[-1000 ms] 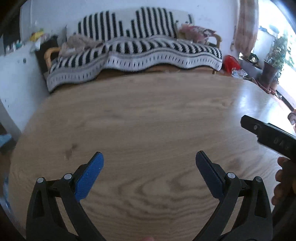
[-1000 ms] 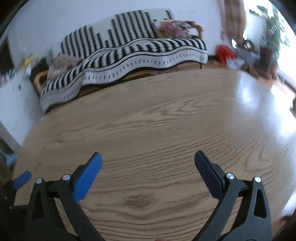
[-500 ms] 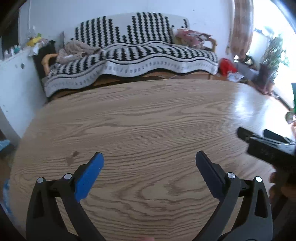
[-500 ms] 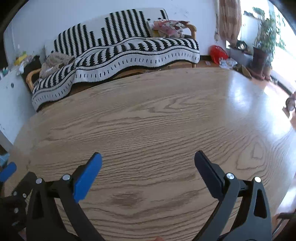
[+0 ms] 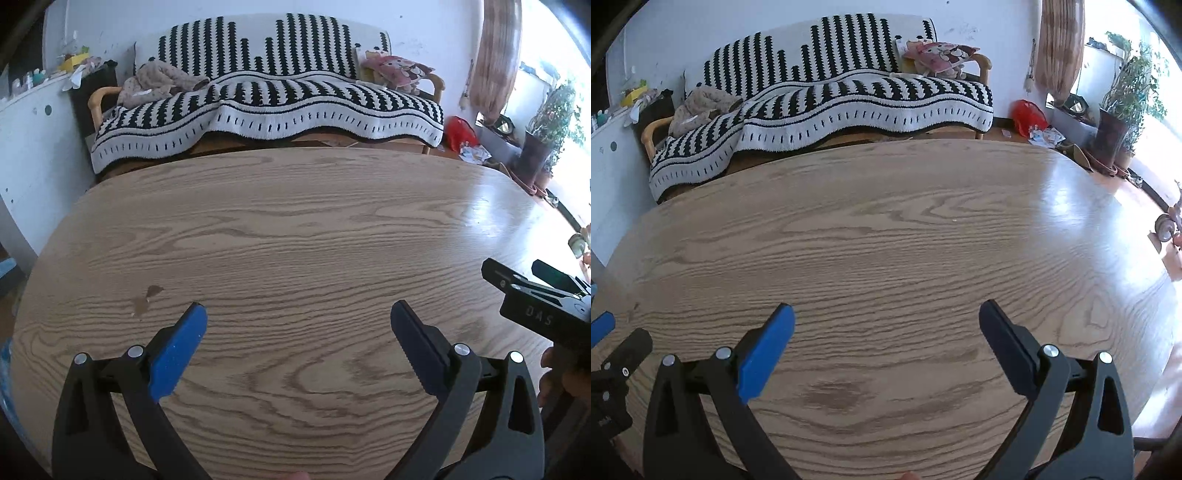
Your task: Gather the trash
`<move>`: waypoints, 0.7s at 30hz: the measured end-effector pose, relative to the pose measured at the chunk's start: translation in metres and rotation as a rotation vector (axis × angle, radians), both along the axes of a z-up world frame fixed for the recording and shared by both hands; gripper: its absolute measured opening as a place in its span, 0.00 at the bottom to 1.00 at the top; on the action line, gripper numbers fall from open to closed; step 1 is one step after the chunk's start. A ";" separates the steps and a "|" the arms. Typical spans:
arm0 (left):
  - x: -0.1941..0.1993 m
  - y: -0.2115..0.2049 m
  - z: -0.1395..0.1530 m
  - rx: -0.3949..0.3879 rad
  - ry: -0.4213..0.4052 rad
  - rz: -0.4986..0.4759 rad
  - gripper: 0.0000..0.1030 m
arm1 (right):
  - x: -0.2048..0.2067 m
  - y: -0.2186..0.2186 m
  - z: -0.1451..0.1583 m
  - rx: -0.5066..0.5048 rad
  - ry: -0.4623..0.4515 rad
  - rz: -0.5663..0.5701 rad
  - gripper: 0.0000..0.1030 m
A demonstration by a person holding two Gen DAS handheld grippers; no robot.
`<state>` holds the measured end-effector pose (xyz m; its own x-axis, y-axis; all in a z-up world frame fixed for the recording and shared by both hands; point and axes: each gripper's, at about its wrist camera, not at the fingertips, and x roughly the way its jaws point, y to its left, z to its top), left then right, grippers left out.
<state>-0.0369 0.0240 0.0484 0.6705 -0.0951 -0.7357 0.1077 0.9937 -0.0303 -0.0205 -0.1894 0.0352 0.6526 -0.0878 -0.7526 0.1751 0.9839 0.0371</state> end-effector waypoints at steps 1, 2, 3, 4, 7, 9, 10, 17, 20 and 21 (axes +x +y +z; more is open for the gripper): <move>0.000 -0.001 0.000 0.006 -0.001 -0.003 0.94 | 0.000 0.000 0.000 0.002 0.002 0.001 0.94; 0.000 -0.002 0.000 0.010 -0.001 -0.005 0.94 | 0.000 0.000 -0.001 0.007 0.005 0.005 0.94; 0.001 -0.003 -0.001 0.012 0.000 -0.006 0.94 | 0.000 -0.001 -0.001 0.011 0.007 0.009 0.94; 0.001 -0.003 -0.002 0.014 0.003 -0.007 0.94 | 0.000 -0.001 -0.001 0.012 0.009 0.013 0.94; 0.003 -0.003 -0.006 0.023 0.017 -0.003 0.94 | 0.000 -0.002 -0.001 0.019 0.009 0.018 0.94; 0.005 -0.003 -0.007 0.027 0.024 0.005 0.94 | 0.000 -0.003 -0.001 0.023 0.011 0.019 0.94; 0.006 -0.003 -0.008 0.028 0.026 0.008 0.94 | 0.001 -0.003 -0.002 0.025 0.014 0.019 0.94; 0.007 -0.003 -0.009 0.032 0.029 0.017 0.94 | 0.002 -0.002 -0.002 0.023 0.022 0.022 0.94; 0.008 -0.002 -0.009 0.009 0.038 0.029 0.94 | 0.001 -0.002 -0.002 0.019 0.023 0.024 0.94; 0.008 -0.001 -0.009 0.004 0.043 0.043 0.94 | 0.001 -0.002 -0.002 0.017 0.023 0.025 0.94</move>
<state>-0.0292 0.0226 0.0390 0.6417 -0.0638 -0.7643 0.0634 0.9975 -0.0300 -0.0193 -0.1912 0.0331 0.6369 -0.0586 -0.7688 0.1517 0.9871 0.0504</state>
